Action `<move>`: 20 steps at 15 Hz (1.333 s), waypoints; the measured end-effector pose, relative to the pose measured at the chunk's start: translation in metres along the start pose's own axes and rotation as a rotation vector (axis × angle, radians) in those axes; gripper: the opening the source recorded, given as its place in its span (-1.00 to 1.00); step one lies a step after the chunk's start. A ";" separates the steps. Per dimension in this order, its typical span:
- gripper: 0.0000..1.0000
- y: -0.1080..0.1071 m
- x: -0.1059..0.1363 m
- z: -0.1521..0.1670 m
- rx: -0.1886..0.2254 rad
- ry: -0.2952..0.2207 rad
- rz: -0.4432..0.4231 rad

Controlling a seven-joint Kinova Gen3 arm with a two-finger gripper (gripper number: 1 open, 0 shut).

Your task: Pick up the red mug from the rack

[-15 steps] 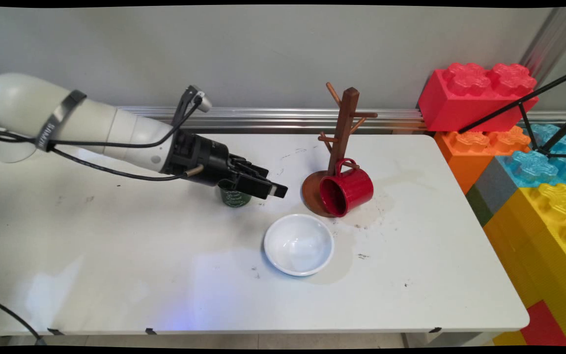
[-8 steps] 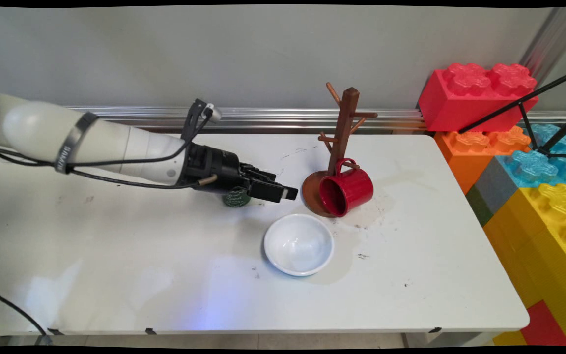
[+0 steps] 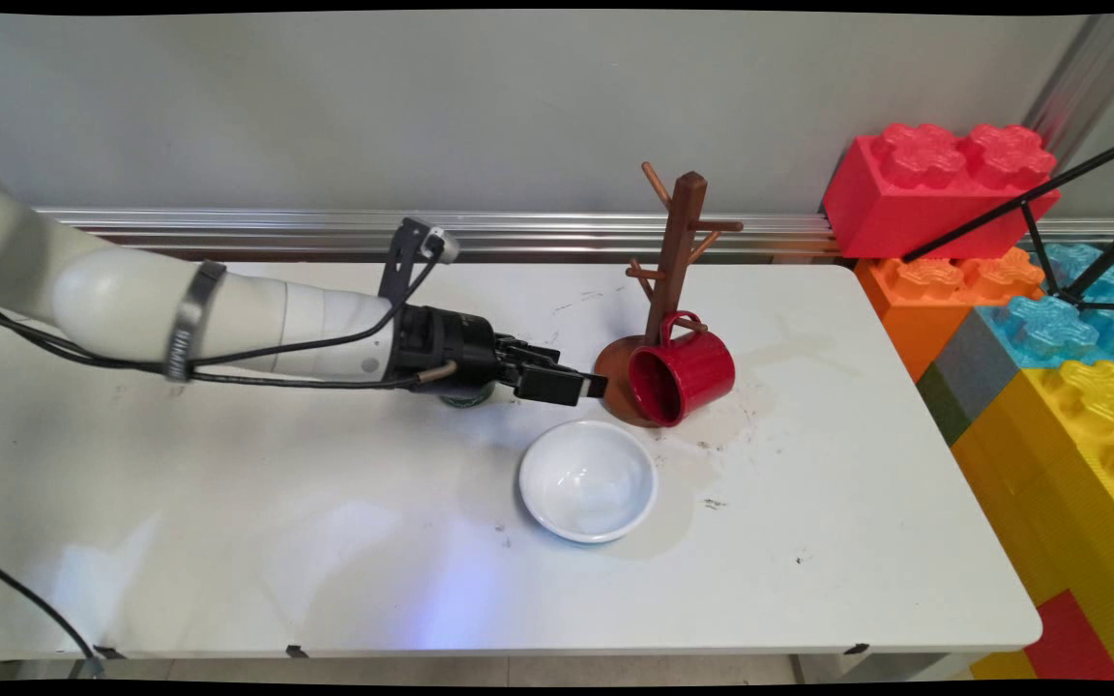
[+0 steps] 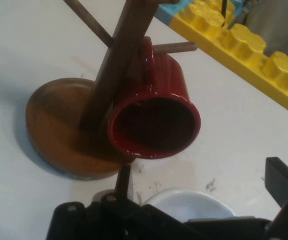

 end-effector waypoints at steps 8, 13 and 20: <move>1.00 0.009 -0.005 0.028 0.014 0.037 -0.027; 1.00 0.011 -0.007 0.041 0.017 0.049 -0.036; 1.00 0.015 -0.009 0.061 0.018 0.051 -0.050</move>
